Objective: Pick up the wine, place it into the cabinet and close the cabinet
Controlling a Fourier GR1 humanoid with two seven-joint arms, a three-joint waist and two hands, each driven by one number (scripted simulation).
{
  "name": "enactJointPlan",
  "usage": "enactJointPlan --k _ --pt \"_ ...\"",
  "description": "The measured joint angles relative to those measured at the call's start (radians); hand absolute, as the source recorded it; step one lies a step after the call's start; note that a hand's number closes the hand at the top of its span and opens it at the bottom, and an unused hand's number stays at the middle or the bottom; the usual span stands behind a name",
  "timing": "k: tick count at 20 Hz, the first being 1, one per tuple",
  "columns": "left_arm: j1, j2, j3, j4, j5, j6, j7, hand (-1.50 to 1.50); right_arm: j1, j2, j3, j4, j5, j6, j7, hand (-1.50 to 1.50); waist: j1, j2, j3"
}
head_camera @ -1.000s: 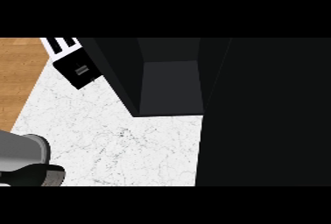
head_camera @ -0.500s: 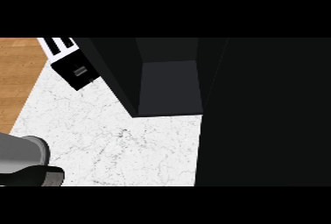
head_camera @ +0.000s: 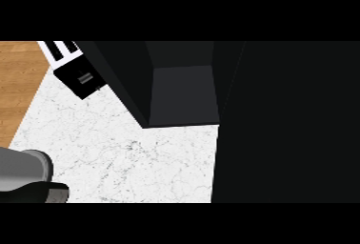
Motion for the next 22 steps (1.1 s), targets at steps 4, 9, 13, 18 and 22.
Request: enactJointPlan --k 4,9,13,18,22 --pt "0.0 0.0 -0.007 0.006 0.041 0.021 -0.039 -1.5 -0.002 0.001 0.003 0.001 0.001 -0.001 -0.004 -1.5 0.0 -0.001 -0.001" --pt "-0.004 -0.001 -0.013 0.012 0.104 0.045 -0.089 -1.5 -0.003 0.004 0.011 0.002 0.002 -0.004 -0.008 -1.5 0.001 -0.003 -0.003" --pt "-0.01 -0.006 -0.017 0.015 0.17 0.071 -0.13 -1.5 0.0 0.003 0.008 0.003 0.003 -0.008 -0.01 -1.5 0.001 -0.005 -0.004" --pt "-0.014 -0.012 -0.018 0.019 0.252 0.088 -0.188 -1.5 0.008 0.001 0.016 0.004 0.004 -0.008 -0.01 -1.5 0.002 -0.005 -0.005" --pt "-0.009 -0.012 -0.019 0.024 0.306 0.086 -0.234 -1.5 0.008 0.0 0.018 0.004 0.005 -0.007 -0.011 -1.5 0.0 -0.004 -0.004"
